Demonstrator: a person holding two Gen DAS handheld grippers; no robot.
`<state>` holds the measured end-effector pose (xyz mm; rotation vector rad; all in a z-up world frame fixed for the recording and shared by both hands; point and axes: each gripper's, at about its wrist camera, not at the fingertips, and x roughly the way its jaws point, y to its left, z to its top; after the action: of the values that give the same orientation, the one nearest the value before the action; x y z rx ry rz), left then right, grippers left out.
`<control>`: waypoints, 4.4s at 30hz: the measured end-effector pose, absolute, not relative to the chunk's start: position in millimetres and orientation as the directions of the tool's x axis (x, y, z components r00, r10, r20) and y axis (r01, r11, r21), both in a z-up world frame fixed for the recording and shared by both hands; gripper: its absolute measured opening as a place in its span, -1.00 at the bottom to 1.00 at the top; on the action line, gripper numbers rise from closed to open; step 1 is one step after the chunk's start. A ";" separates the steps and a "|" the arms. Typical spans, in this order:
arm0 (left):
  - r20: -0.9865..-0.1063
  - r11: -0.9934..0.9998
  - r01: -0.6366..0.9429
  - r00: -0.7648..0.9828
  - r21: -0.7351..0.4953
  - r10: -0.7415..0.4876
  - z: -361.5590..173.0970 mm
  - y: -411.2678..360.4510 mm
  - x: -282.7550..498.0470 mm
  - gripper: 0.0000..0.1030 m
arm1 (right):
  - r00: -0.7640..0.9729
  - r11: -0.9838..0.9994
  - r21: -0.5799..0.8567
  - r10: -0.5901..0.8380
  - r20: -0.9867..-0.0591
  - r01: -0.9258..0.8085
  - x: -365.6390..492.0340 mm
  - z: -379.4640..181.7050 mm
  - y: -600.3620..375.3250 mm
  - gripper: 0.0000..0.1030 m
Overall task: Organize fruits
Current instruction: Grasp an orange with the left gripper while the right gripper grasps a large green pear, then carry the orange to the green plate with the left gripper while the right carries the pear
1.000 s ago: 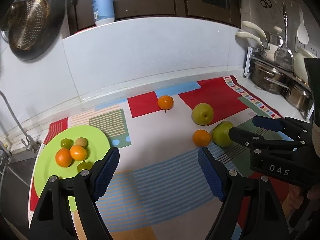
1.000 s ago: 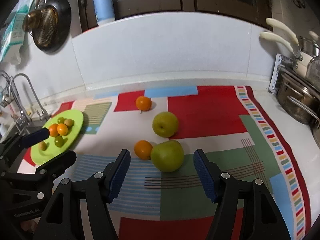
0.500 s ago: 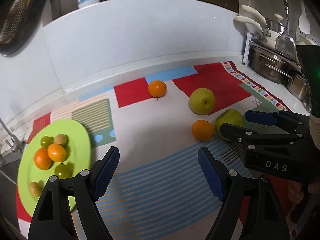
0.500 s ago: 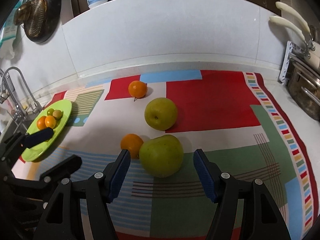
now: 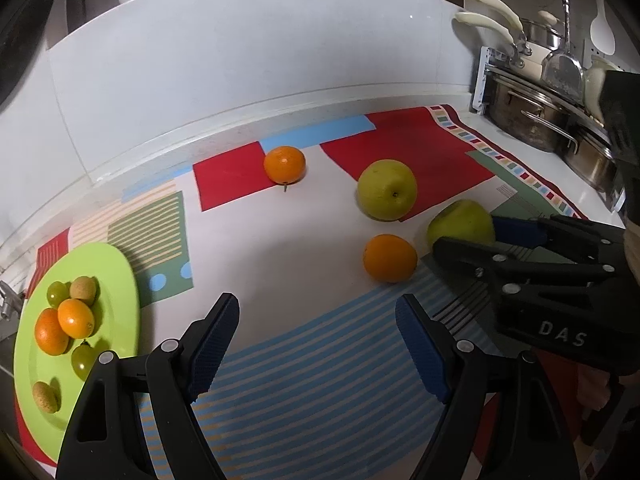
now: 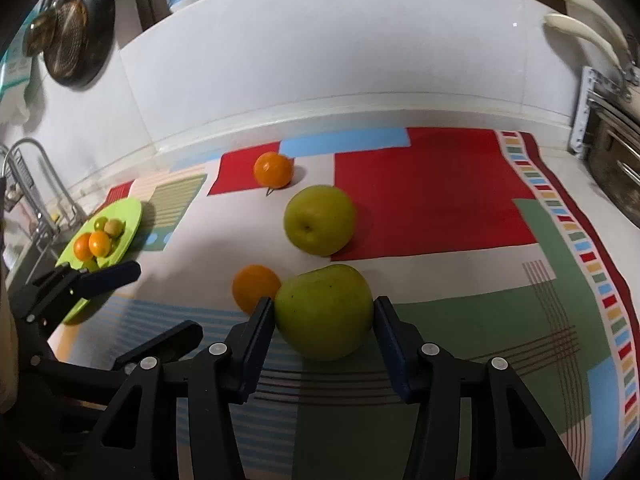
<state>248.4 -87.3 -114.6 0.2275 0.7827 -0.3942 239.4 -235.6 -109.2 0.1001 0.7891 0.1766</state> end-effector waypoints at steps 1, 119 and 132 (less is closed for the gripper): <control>-0.721 0.901 0.431 0.639 0.050 -0.266 -114.2 -89.5 249.2 0.56 | 0.704 0.984 0.143 0.177 -0.688 -0.109 236.9 -106.6 -238.0 -0.01; -0.620 0.984 0.155 0.782 0.090 -0.066 -52.1 184.3 205.2 -0.31 | 0.687 0.898 0.136 0.410 -0.600 -0.418 188.0 -50.6 36.4 -0.01; -0.682 0.973 0.224 0.720 0.051 -0.130 -86.3 189.1 256.4 -0.30 | 0.650 0.910 0.109 0.365 -0.667 -0.399 217.2 -80.0 53.6 -0.01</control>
<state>256.4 189.1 -86.3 0.1339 0.7424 -0.1965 217.2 53.6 -80.0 -0.0486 0.7464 0.4342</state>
